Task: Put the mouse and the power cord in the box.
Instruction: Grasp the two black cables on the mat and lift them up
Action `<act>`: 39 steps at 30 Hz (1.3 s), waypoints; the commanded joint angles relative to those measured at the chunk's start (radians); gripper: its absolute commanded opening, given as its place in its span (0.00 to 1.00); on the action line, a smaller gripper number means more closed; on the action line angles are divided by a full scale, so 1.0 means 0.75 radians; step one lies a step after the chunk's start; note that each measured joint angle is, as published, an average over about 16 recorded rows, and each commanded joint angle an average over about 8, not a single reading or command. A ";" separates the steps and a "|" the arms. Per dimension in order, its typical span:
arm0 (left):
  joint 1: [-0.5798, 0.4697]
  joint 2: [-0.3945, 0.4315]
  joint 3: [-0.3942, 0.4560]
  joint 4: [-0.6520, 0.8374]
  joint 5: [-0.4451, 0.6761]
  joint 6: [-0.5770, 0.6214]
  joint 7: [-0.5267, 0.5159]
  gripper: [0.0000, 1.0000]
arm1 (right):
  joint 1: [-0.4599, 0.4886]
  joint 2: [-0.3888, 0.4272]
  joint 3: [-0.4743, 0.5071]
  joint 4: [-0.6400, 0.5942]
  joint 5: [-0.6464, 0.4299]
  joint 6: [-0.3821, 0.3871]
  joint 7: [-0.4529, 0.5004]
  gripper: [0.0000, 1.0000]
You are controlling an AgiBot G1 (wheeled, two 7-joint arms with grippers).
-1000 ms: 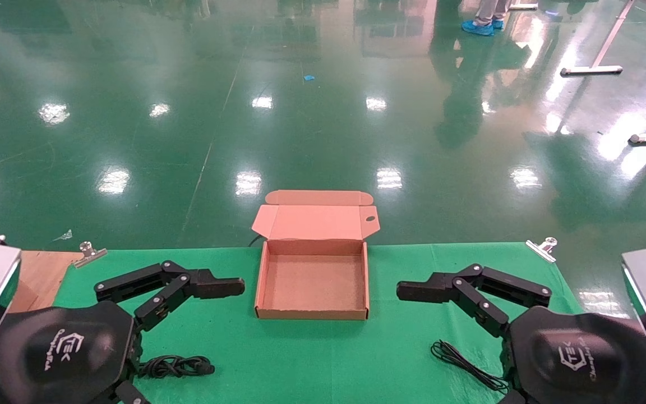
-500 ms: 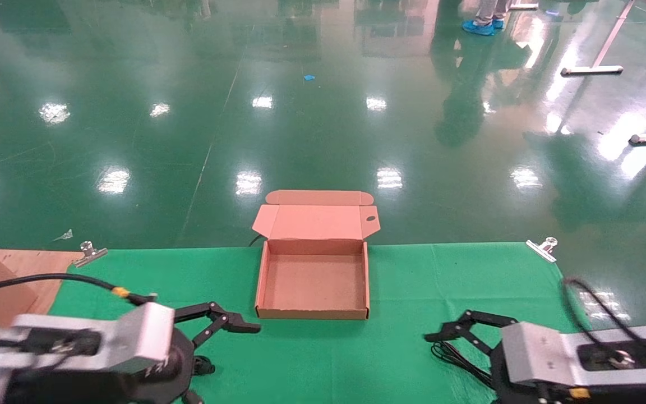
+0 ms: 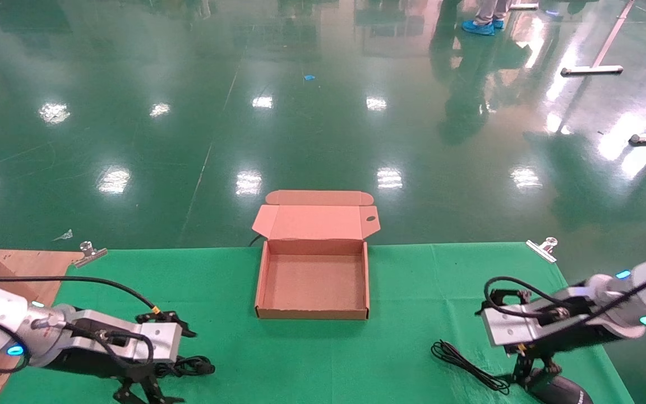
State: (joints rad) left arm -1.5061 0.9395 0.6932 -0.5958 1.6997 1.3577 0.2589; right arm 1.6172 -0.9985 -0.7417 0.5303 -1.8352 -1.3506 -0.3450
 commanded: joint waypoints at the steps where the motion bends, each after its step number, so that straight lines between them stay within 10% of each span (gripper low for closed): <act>1: -0.033 0.029 0.027 0.077 0.068 -0.048 0.037 1.00 | 0.026 -0.045 -0.022 -0.083 -0.050 0.052 -0.035 1.00; 22: -0.059 0.216 0.035 0.660 0.132 -0.533 0.297 1.00 | -0.029 -0.305 -0.016 -0.601 -0.072 0.602 -0.198 1.00; 39: -0.078 0.227 0.006 0.744 0.091 -0.524 0.368 1.00 | 0.047 -0.254 0.028 -0.679 -0.004 0.287 -0.270 1.00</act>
State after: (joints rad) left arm -1.5614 1.1100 0.6977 -0.0381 1.7680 0.9629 0.5337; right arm 1.6476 -1.1903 -0.7210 0.0221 -1.8391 -1.1199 -0.5449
